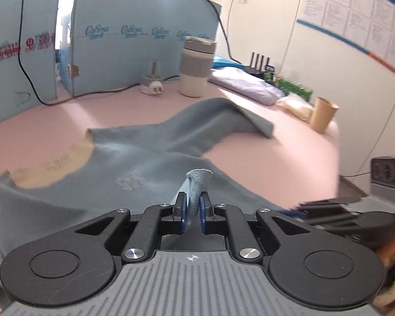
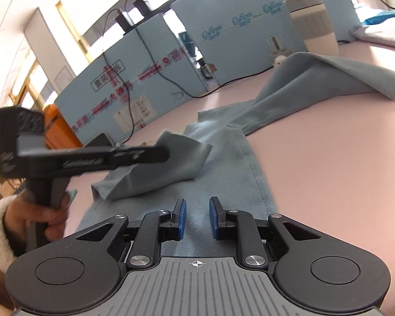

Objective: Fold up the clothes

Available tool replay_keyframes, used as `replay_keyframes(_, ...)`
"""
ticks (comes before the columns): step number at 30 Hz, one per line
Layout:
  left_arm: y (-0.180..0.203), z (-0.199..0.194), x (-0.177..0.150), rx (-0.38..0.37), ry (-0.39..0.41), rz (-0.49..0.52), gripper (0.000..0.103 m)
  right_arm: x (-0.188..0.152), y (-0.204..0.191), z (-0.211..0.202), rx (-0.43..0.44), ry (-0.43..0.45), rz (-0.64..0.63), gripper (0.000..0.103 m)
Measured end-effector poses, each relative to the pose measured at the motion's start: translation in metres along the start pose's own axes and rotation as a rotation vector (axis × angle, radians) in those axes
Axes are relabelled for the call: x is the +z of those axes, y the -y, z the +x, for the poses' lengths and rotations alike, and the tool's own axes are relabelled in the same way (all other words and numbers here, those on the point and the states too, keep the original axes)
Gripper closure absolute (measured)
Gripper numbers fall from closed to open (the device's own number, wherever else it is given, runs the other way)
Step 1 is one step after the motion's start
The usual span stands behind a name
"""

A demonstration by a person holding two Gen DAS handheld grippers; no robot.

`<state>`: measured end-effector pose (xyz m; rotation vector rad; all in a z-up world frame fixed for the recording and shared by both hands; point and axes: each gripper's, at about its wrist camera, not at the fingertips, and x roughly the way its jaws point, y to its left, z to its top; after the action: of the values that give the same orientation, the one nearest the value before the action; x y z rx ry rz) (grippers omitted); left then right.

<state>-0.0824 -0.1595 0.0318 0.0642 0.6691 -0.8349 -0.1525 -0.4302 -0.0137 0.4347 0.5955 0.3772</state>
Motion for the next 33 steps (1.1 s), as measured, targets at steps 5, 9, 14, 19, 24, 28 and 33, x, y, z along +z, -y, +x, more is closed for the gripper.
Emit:
replay_keyframes(5, 0.025, -0.012, -0.018, -0.036, -0.017, 0.057, 0.078, -0.005, -0.012, -0.017, -0.174, 0.085, -0.035, 0.082)
replay_keyframes(9, 0.037, -0.015, -0.037, -0.082, -0.043, 0.057, 0.057, -0.004, -0.013, -0.032, -0.221, 0.132, -0.038, 0.082)
replay_keyframes(14, 0.026, -0.034, -0.053, -0.023, -0.024, 0.020, 0.025, -0.006, -0.016, -0.041, -0.256, 0.156, -0.040, 0.065)
replay_keyframes(19, -0.016, -0.072, -0.048, 0.118, 0.043, -0.073, 0.019, -0.006, -0.029, -0.040, -0.252, 0.164, -0.093, 0.062)
replay_keyframes(24, -0.061, -0.097, -0.042, 0.270, 0.094, -0.165, 0.015, 0.004, -0.049, -0.026, -0.225, 0.149, -0.180, 0.054)
replay_keyframes(28, -0.074, -0.099, -0.042, 0.334, 0.133, -0.142, 0.015, 0.027, -0.080, -0.010, -0.130, 0.145, -0.294, 0.054)
replay_keyframes(33, -0.076, -0.082, -0.047, 0.440, 0.088, -0.007, 0.015, 0.058, -0.124, 0.018, 0.015, 0.134, -0.451, 0.069)
